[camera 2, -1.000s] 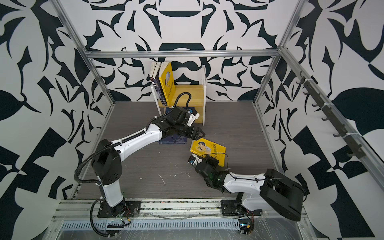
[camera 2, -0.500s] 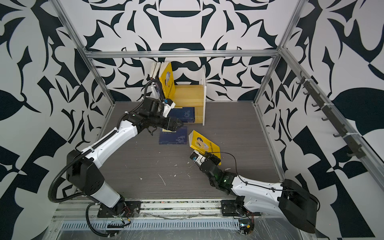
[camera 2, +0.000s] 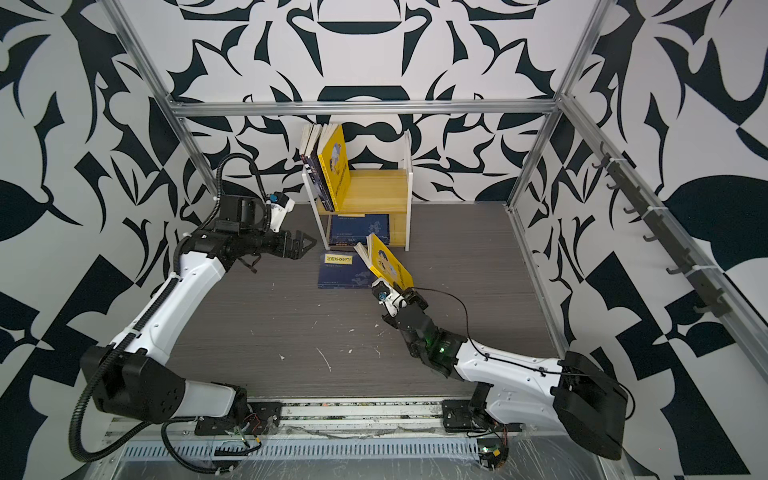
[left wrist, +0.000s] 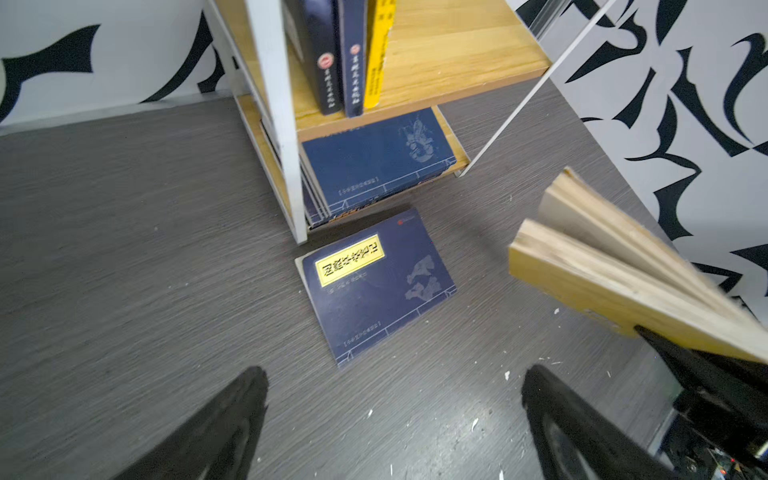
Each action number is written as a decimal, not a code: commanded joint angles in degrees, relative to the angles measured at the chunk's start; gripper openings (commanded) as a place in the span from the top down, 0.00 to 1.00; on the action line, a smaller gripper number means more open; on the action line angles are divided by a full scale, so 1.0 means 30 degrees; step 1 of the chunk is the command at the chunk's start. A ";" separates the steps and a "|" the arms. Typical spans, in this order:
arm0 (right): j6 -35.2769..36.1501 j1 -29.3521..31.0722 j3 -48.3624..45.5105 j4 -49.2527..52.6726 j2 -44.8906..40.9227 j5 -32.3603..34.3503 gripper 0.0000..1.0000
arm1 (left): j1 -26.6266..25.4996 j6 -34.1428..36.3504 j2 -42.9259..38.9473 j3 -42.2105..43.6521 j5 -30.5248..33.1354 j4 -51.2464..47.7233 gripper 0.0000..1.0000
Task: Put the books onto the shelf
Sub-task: 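Carry the yellow book upright to the shelf with the right gripper while left withdraws, then lower the yellow book into the shelf beside the other yellow book with the right gripper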
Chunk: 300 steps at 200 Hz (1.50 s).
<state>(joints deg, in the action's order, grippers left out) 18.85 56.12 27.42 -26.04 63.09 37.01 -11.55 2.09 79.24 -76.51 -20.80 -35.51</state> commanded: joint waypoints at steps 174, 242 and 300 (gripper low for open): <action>-0.5276 -0.4630 1.5756 -0.6547 0.8942 -0.1776 1.00 | 0.6688 -0.2571 -0.4001 0.6019 -0.2952 0.3105 0.00; -0.5760 -0.6042 1.9589 -0.8257 1.4470 -0.2854 1.00 | 0.6683 -0.2566 -0.3589 0.5889 -0.3051 0.3137 0.00; -0.5291 -0.5585 2.1237 -0.7856 1.6939 -0.3980 1.00 | 0.6676 -0.2439 -0.3336 0.5808 -0.3003 0.3061 0.00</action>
<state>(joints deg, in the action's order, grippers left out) 2.92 38.30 87.18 -44.71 114.54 27.11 8.25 -5.13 68.69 -59.42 -28.84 -26.61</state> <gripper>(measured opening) 0.073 0.997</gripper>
